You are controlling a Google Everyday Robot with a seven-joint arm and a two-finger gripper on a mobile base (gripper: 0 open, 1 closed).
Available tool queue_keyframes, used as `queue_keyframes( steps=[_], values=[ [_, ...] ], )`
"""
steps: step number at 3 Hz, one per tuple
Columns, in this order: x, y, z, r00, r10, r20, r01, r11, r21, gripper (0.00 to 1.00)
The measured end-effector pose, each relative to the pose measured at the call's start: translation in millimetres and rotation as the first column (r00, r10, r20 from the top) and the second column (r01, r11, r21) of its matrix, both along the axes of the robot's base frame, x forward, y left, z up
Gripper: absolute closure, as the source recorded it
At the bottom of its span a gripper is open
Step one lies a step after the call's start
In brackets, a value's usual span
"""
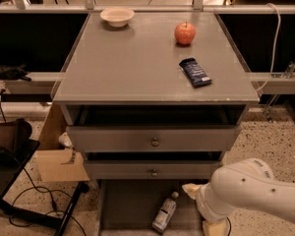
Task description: Pick blue plastic bottle from bottom drawer and place on counter
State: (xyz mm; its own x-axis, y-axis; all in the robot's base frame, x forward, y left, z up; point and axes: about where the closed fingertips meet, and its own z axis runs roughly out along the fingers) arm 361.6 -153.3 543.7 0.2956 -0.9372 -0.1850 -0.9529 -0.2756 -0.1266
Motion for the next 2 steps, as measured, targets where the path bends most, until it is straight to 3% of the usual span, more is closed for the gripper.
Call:
queue_keyframes(
  steps=[1, 2],
  values=[
    [41.0, 2.8, -74.8, 0.9998, -0.021, -0.003, 0.021, 1.000, -0.023, 0.00],
    [86.4, 10.0, -145.1, 0.9945, 0.105, -0.006, -0.105, 0.988, -0.115, 0.00]
  ],
)
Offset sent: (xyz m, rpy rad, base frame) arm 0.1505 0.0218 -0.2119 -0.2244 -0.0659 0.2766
